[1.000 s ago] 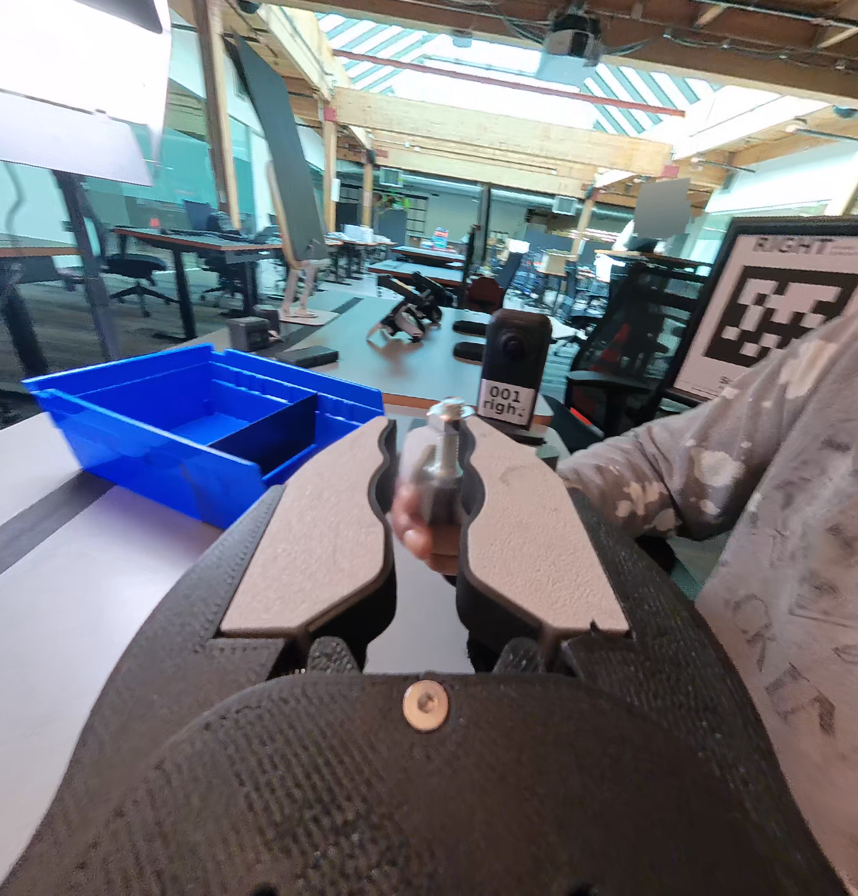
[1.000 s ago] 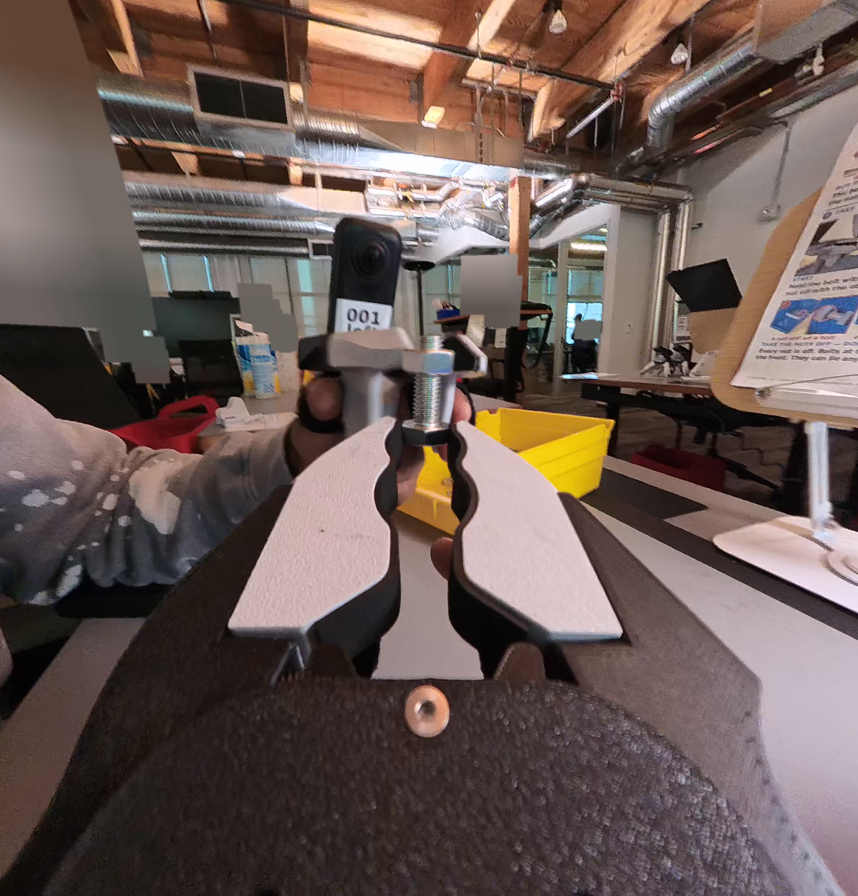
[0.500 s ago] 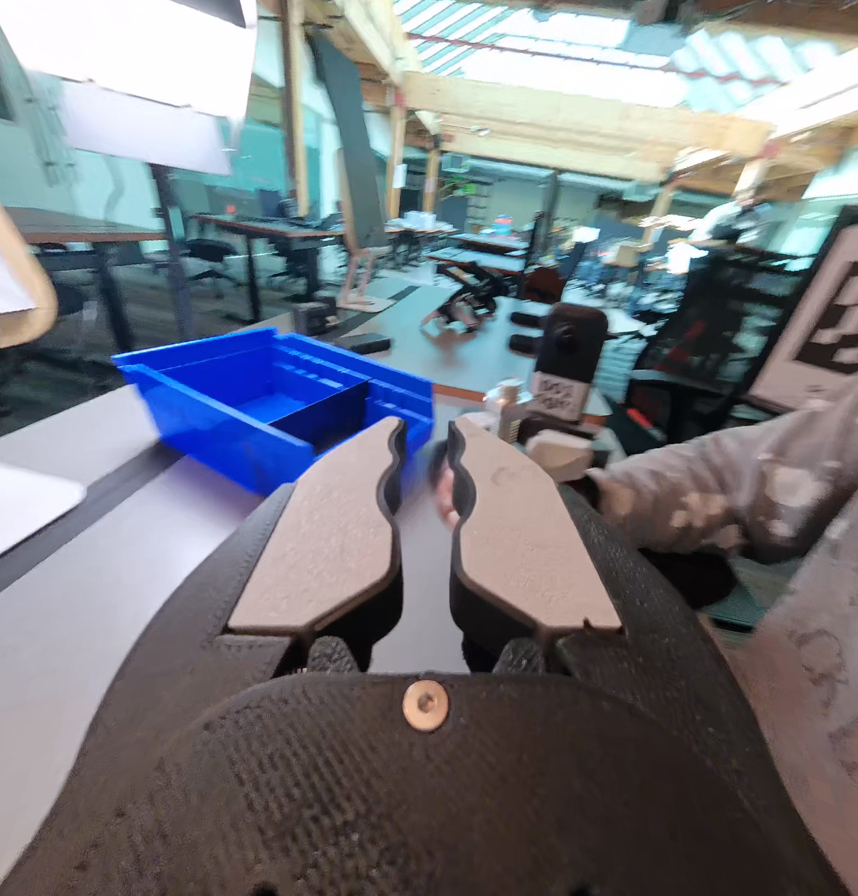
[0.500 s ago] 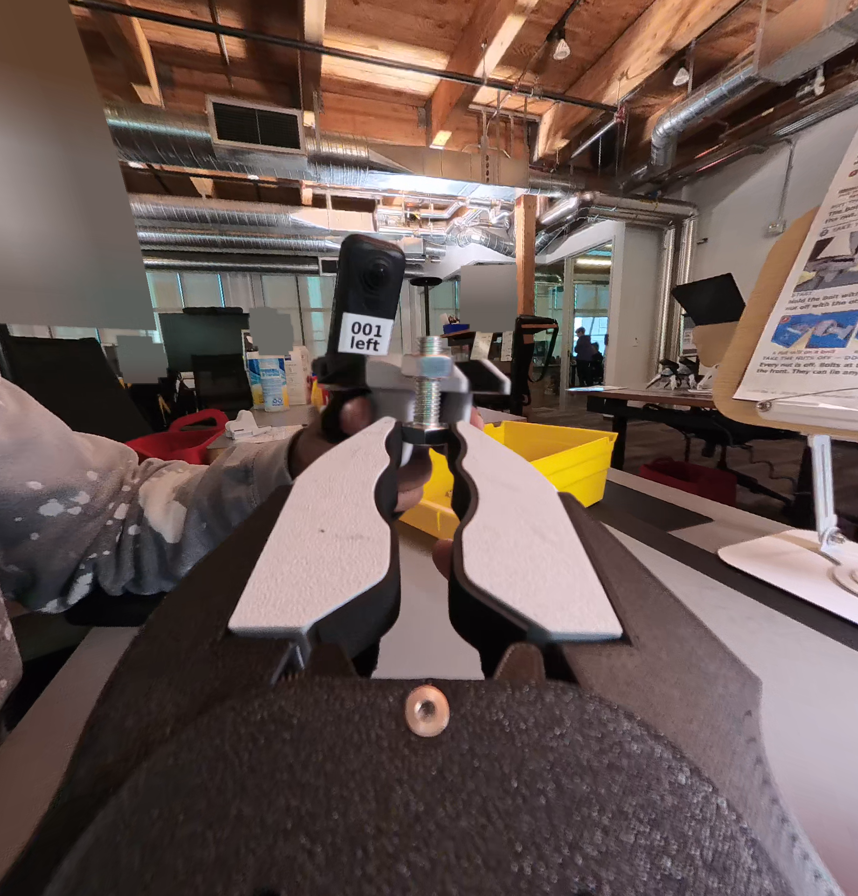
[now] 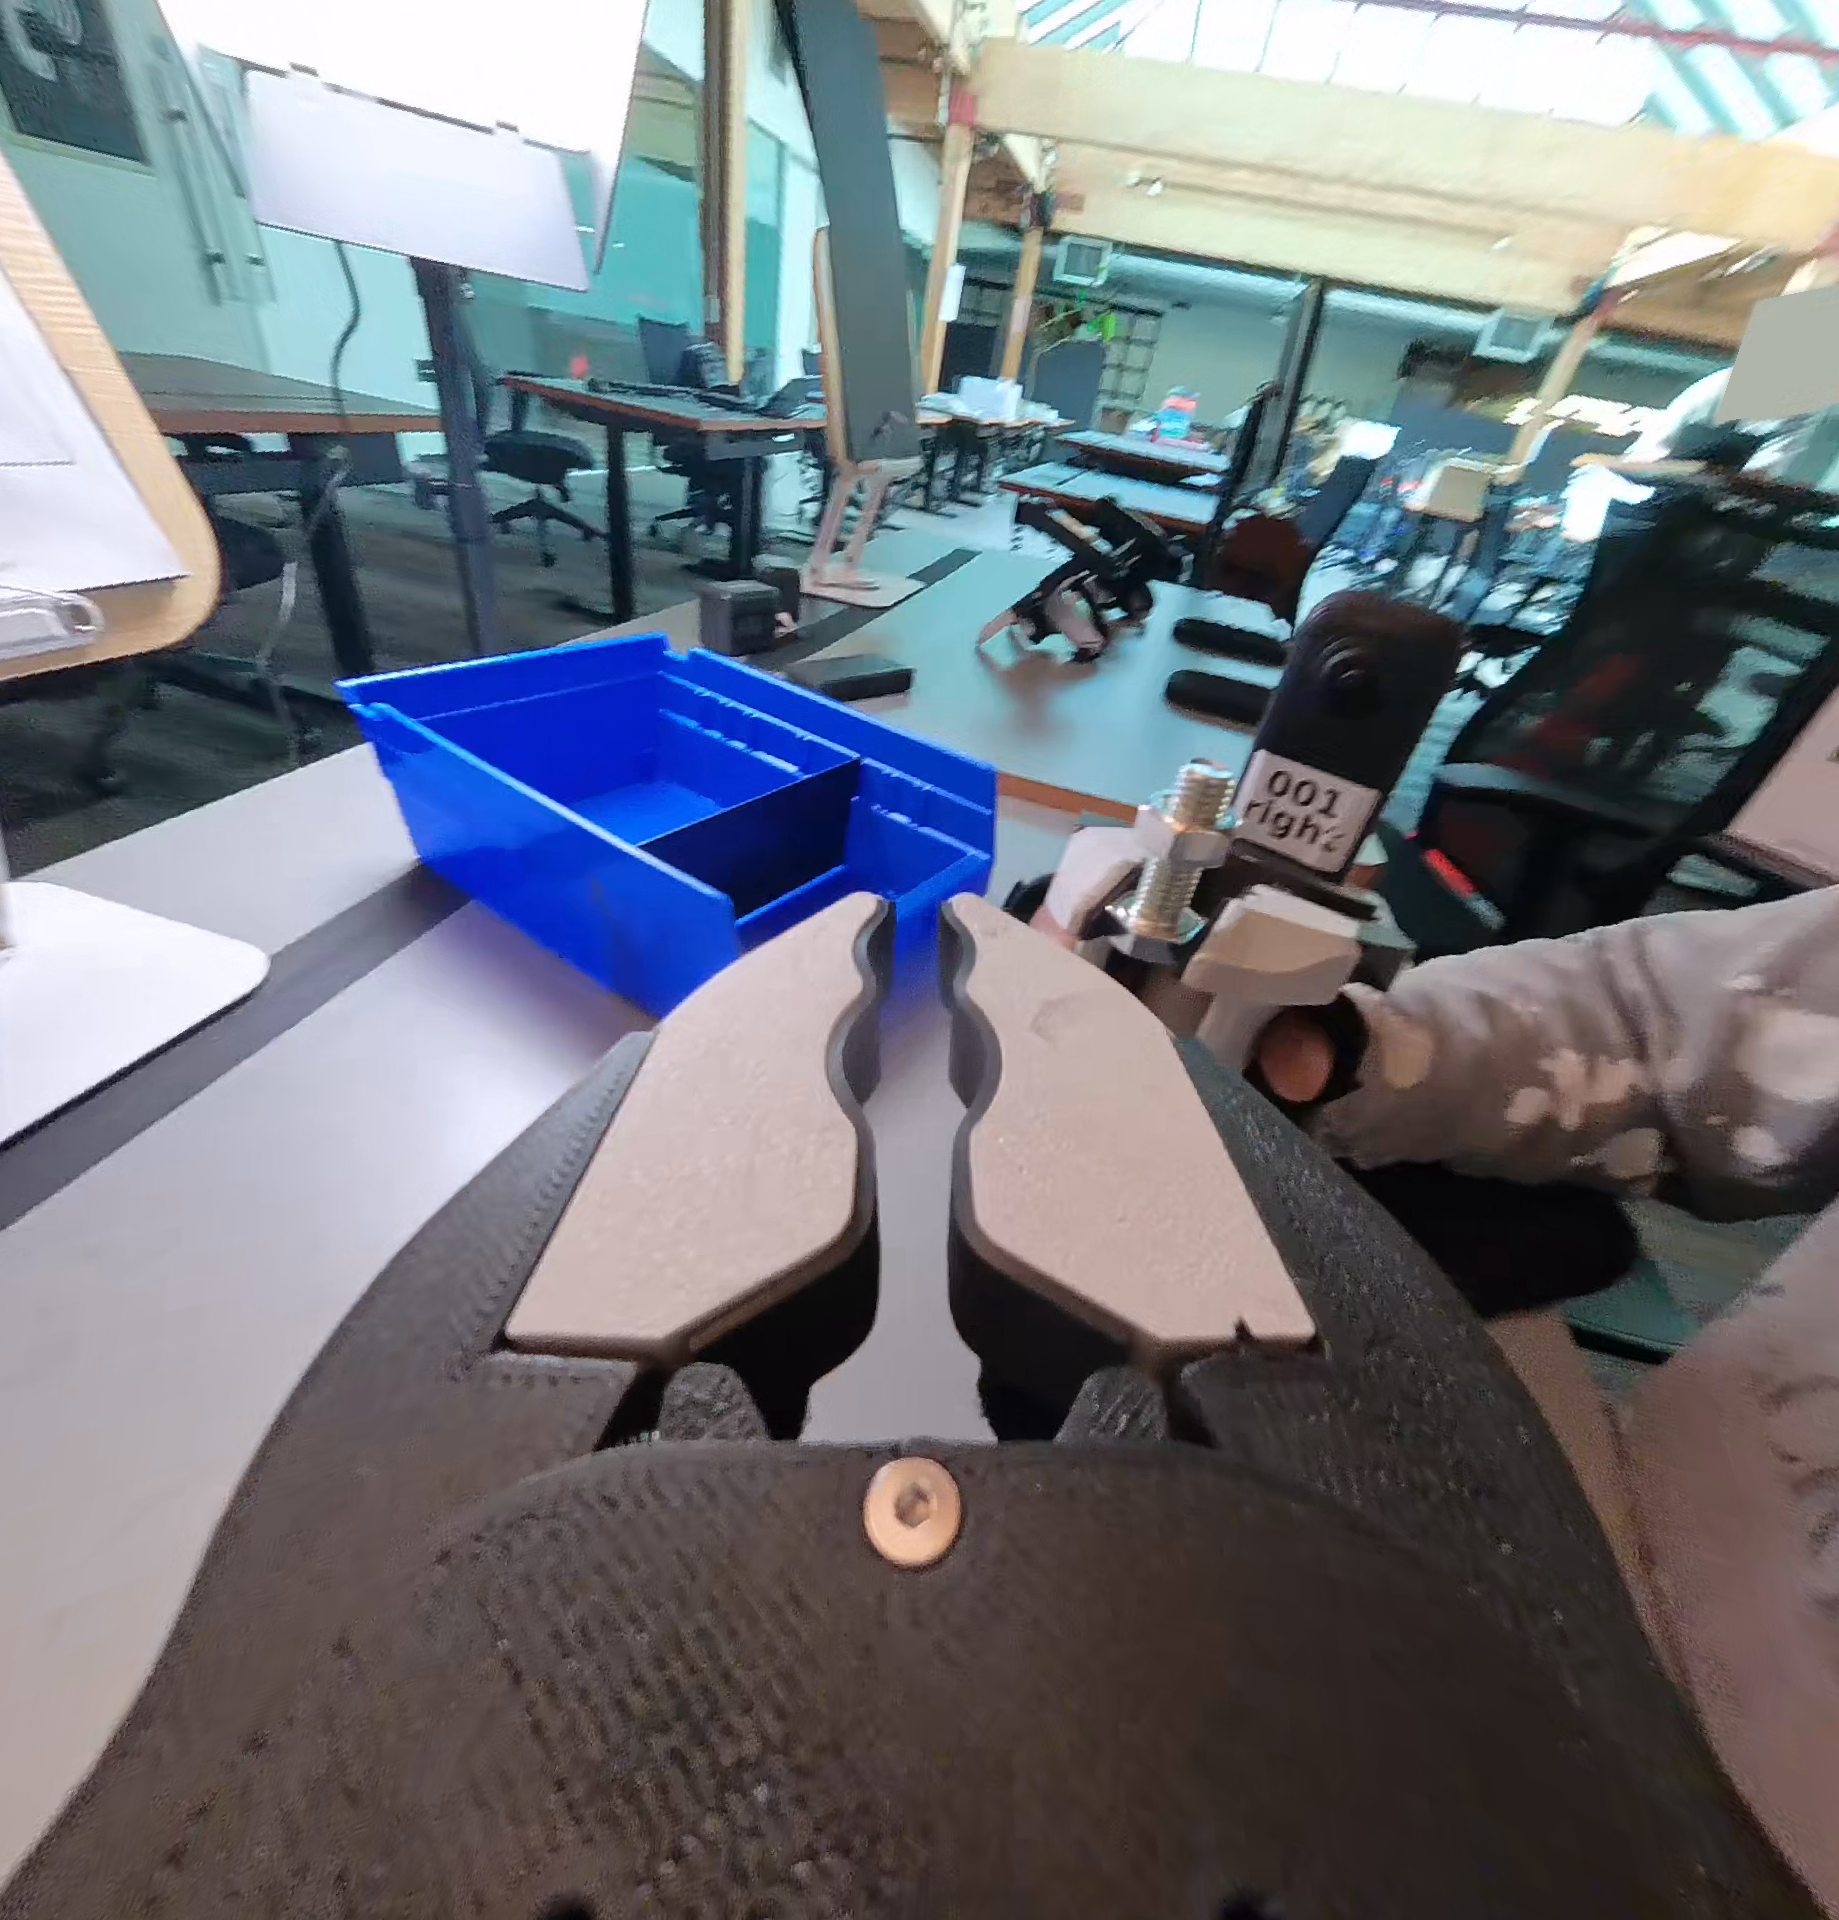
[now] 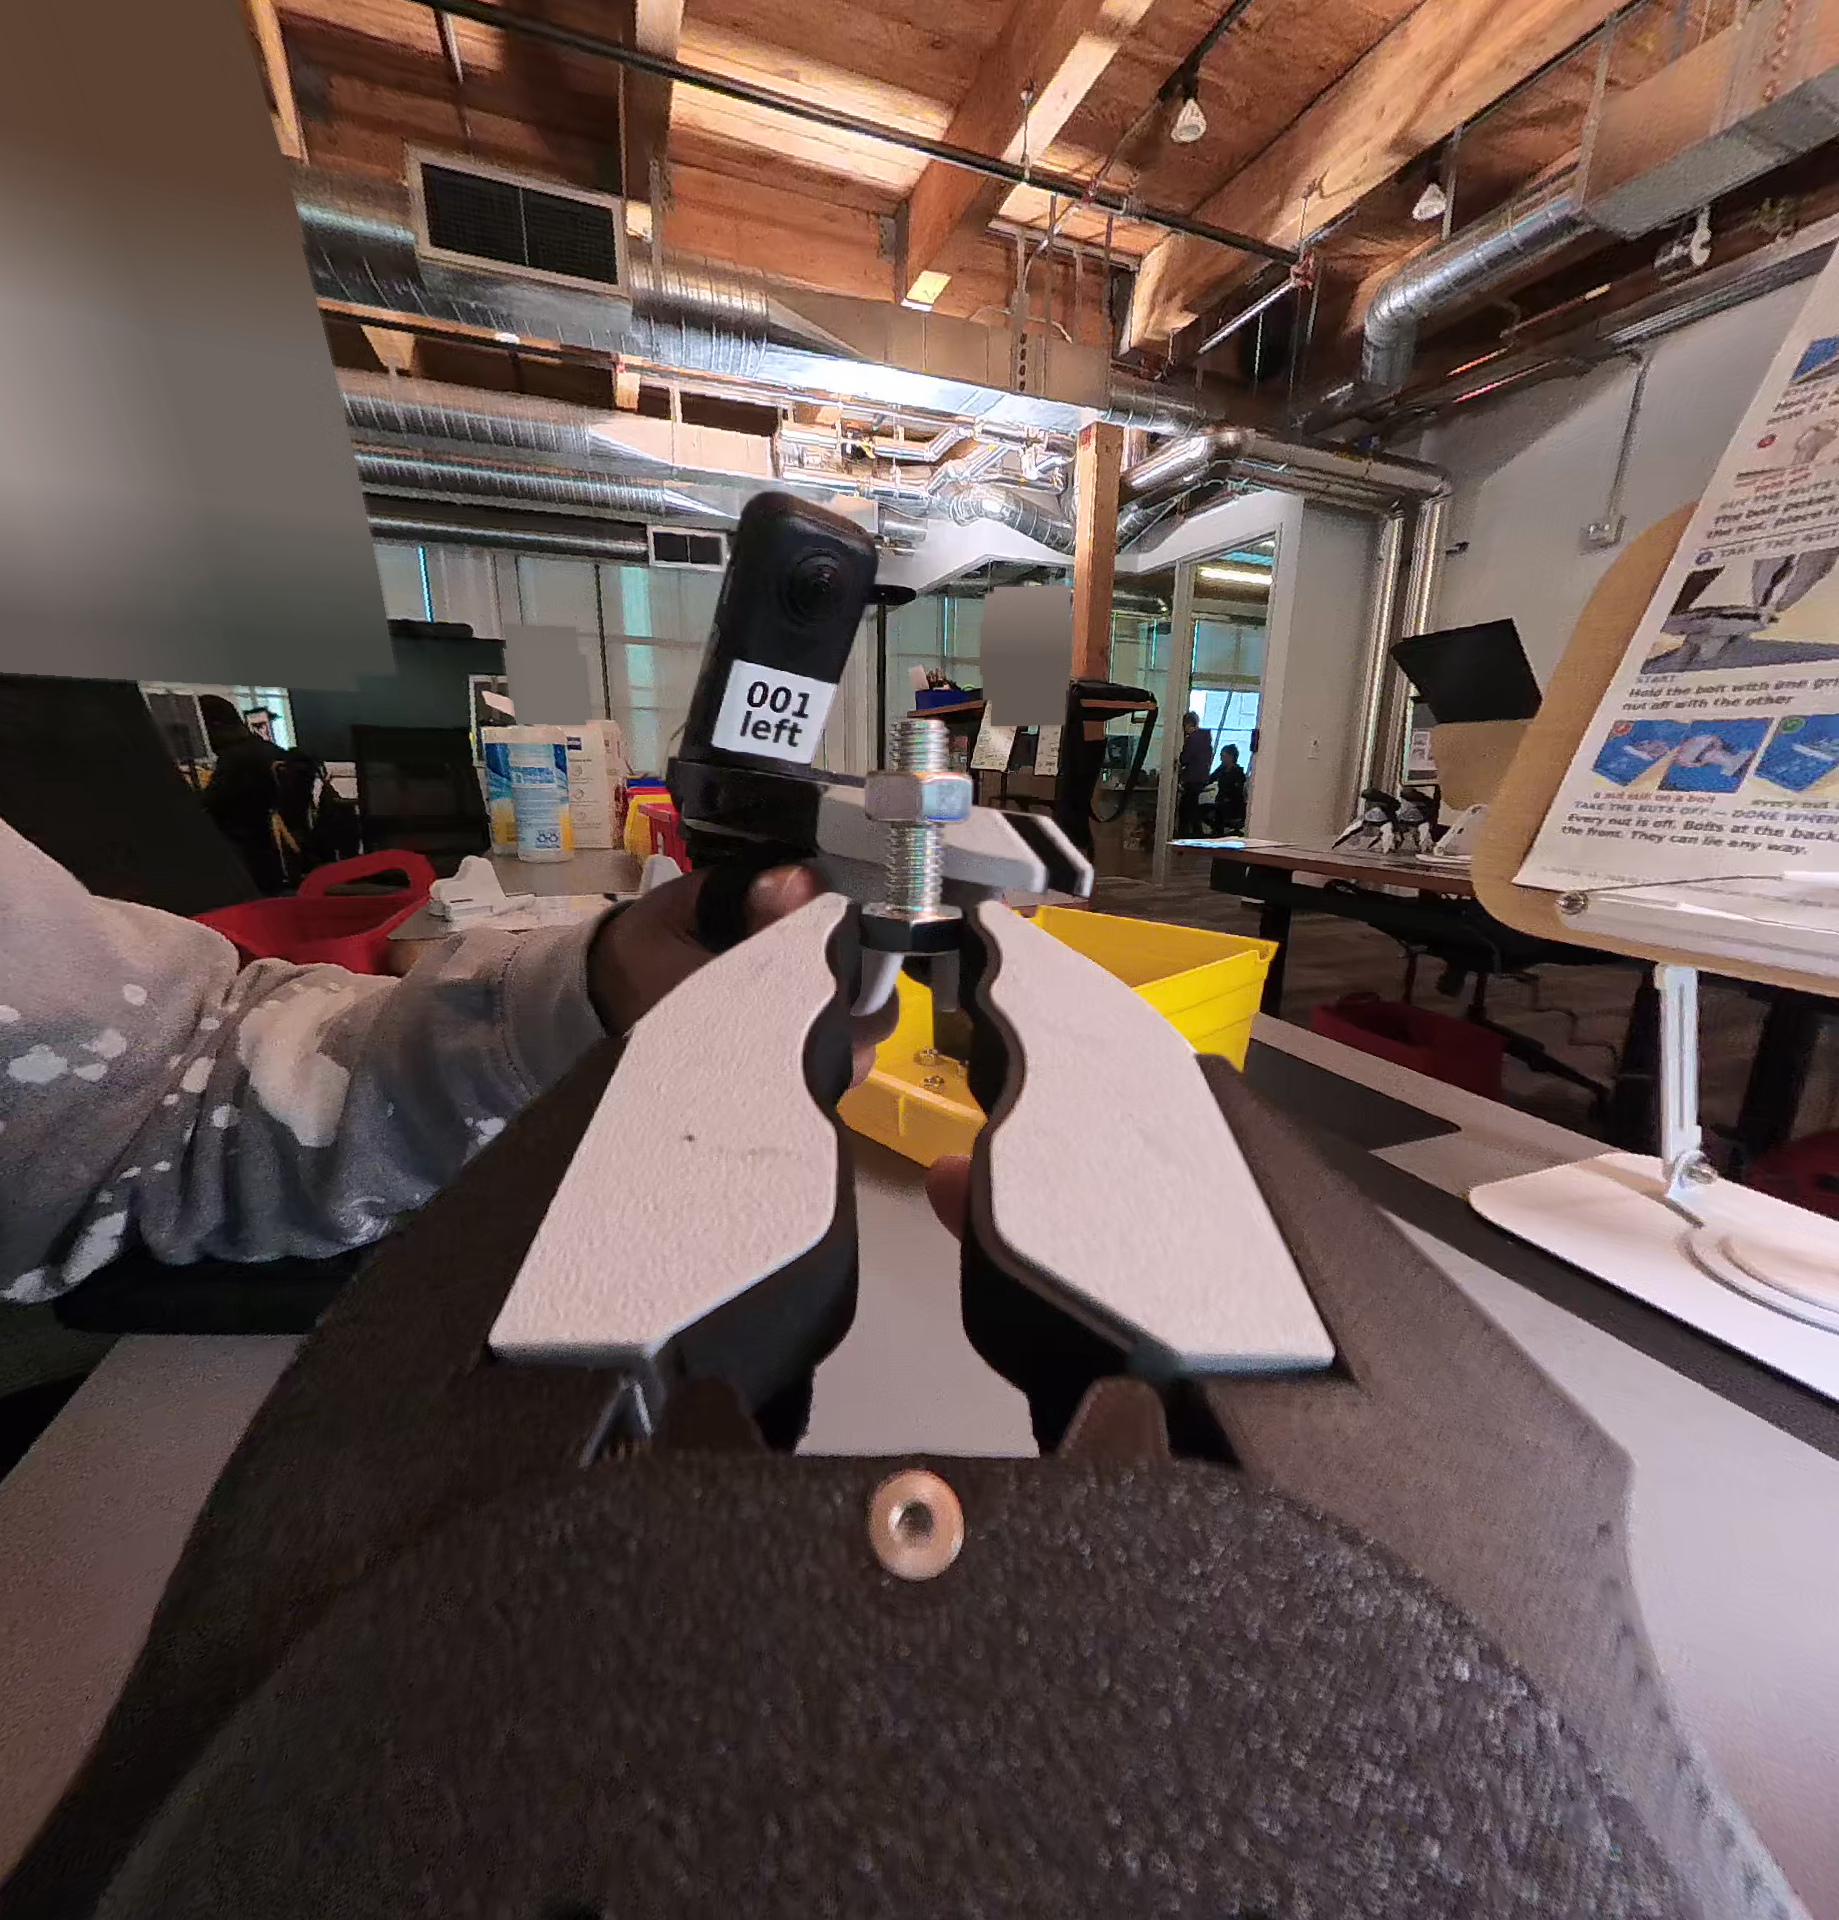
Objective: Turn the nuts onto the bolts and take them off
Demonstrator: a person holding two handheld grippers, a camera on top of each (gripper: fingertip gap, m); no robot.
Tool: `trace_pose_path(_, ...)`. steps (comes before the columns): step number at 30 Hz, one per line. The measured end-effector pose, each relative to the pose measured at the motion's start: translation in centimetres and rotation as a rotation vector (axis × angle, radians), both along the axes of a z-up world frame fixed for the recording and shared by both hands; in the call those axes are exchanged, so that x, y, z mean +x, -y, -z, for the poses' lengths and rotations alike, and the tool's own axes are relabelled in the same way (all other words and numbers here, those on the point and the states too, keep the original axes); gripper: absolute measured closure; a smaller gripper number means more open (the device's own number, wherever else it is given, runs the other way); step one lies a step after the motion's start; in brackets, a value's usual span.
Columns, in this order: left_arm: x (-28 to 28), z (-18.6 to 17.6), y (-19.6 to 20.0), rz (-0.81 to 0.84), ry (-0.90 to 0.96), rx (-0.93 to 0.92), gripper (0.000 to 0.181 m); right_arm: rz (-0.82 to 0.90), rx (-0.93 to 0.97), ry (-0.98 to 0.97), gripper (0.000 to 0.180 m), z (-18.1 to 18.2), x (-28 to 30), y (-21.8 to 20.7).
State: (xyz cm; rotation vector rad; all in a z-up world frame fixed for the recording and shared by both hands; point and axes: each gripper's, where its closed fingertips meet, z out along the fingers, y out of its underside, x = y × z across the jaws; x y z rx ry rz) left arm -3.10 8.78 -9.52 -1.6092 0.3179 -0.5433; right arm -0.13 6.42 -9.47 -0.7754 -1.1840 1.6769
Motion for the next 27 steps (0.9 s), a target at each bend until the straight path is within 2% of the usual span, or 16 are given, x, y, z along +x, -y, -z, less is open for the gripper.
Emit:
trace_pose_path(6, 2.7, -1.0, 1.3, 0.177, 0.087, 0.006, 0.148, 0.037, 0.004, 0.034, 0.162, 0.7, -0.6, -0.4)
trace_pose_path(8, 2.8, -1.0, 1.2, 0.169, 0.085, 0.0, 0.149, 0.046, 0.006, 0.031, 0.162, 0.6, -0.6, -0.3)
trace_pose_path(10, 1.0, -0.3, 0.2, 0.045, 0.052, -0.046, 0.173, 0.016, 0.003, 0.01, 0.162, 0.3, -0.2, -0.2)
trace_pose_path(12, 0.2, 0.4, 0.1, 0.019, 0.023, -0.064, 0.169, 0.021, 0.016, 0.004, 0.162, 0.0, -0.1, 0.0)
trace_pose_path(14, 0.8, -0.5, 0.6, 0.085, 0.088, -0.045, 0.161, 0.028, 0.009, 0.013, 0.162, 0.2, -0.3, -0.2)
trace_pose_path(18, 3.0, -0.9, 1.5, 0.206, 0.106, -0.042, 0.145, 0.049, 0.013, 0.036, 0.162, 0.7, -0.6, -0.4)
trace_pose_path(21, 2.9, -0.5, 1.1, 0.186, 0.095, -0.055, 0.149, 0.058, 0.015, 0.035, 0.162, 0.6, -0.6, -0.4)
trace_pose_path(23, 1.0, 0.2, 0.2, 0.066, 0.069, -0.093, 0.171, 0.025, 0.005, 0.01, 0.162, 0.2, -0.2, -0.3)
trace_pose_path(24, 0.5, 0.5, 0.1, 0.04, 0.04, -0.092, 0.171, 0.028, 0.011, 0.005, 0.162, 0.0, -0.1, -0.2)
trace_pose_path(27, 1.3, -0.1, 0.6, 0.116, 0.084, -0.086, 0.159, 0.044, 0.019, 0.017, 0.162, 0.2, -0.3, -0.3)
